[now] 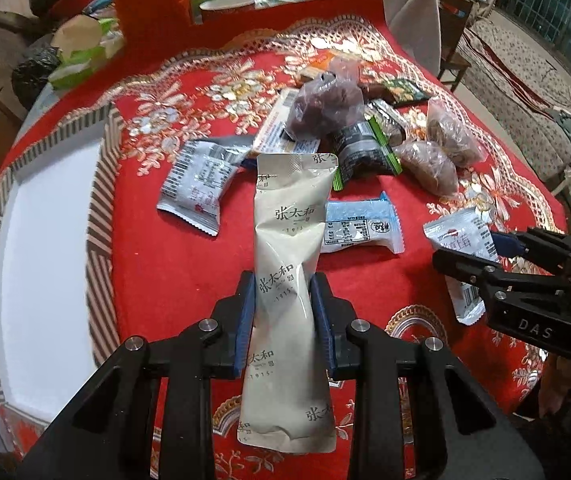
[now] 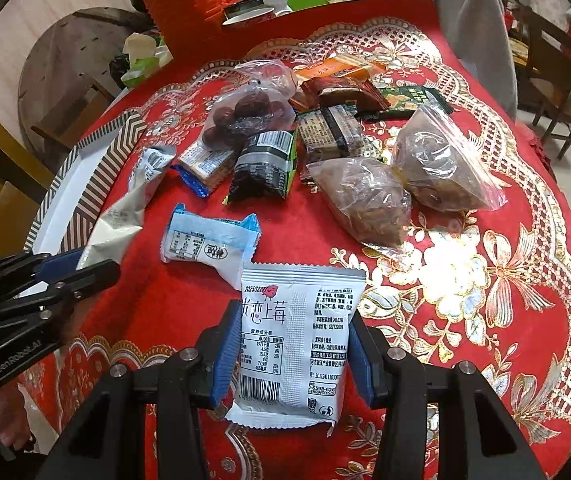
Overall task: Organize snacks
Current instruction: 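Carry both packets to the white tray and release them inside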
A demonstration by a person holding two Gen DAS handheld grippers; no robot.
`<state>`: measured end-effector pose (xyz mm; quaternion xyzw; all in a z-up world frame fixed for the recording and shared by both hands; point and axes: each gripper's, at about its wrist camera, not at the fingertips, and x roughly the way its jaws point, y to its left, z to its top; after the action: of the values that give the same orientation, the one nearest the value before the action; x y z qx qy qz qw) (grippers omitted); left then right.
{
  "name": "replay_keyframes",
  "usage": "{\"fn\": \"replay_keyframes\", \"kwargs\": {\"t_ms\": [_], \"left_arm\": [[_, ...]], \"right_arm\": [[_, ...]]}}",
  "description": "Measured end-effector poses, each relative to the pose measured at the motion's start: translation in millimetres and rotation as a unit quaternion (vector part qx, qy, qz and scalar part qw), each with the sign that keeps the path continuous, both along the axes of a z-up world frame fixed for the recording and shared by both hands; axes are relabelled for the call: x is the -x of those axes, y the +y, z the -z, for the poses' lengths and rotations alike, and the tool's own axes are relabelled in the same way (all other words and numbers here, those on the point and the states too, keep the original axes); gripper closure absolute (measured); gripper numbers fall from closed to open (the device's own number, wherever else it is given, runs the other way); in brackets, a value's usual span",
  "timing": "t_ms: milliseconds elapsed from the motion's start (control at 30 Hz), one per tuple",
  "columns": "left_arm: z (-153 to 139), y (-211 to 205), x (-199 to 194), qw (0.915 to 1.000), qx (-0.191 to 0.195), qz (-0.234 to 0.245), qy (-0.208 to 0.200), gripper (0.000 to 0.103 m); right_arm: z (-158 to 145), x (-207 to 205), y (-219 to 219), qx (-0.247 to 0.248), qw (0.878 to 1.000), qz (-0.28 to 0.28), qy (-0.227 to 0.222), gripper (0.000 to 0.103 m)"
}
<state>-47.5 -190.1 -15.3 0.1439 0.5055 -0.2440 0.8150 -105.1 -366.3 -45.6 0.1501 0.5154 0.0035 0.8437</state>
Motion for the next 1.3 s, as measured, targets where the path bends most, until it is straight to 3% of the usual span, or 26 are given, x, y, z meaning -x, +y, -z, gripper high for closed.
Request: {"fn": "replay_keyframes", "kwargs": {"t_ms": [300, 667, 767, 1033, 1133, 1300], "left_arm": [[-34.5, 39.4, 2.5, 0.9957, 0.042, -0.072, -0.04, 0.076], [-46.2, 94.1, -11.3, 0.9913, 0.081, -0.093, -0.046, 0.076], [-49.0, 126.1, -22.3, 0.987, 0.091, -0.122, -0.05, 0.076], [-28.5, 216.1, -47.7, 0.9745, 0.079, -0.206, -0.041, 0.076], [-17.8, 233.4, -53.7, 0.9746, 0.073, -0.21, -0.031, 0.076], [-1.3, 246.4, -59.1, 0.9785, 0.051, -0.198, -0.026, 0.076]], "right_arm": [[8.3, 7.5, -3.5, -0.009, 1.0, 0.004, 0.008, 0.056], [-19.1, -6.4, 24.0, 0.016, 0.999, 0.028, -0.006, 0.056], [-27.4, -14.7, 37.6, 0.022, 0.999, 0.027, -0.011, 0.056], [-52.4, -53.9, 99.4, 0.044, 0.999, -0.013, -0.025, 0.056], [-59.9, -74.0, 128.7, 0.046, 0.998, -0.039, -0.032, 0.056], [-59.7, -110.8, 178.7, -0.001, 0.996, -0.084, -0.027, 0.056]]}}
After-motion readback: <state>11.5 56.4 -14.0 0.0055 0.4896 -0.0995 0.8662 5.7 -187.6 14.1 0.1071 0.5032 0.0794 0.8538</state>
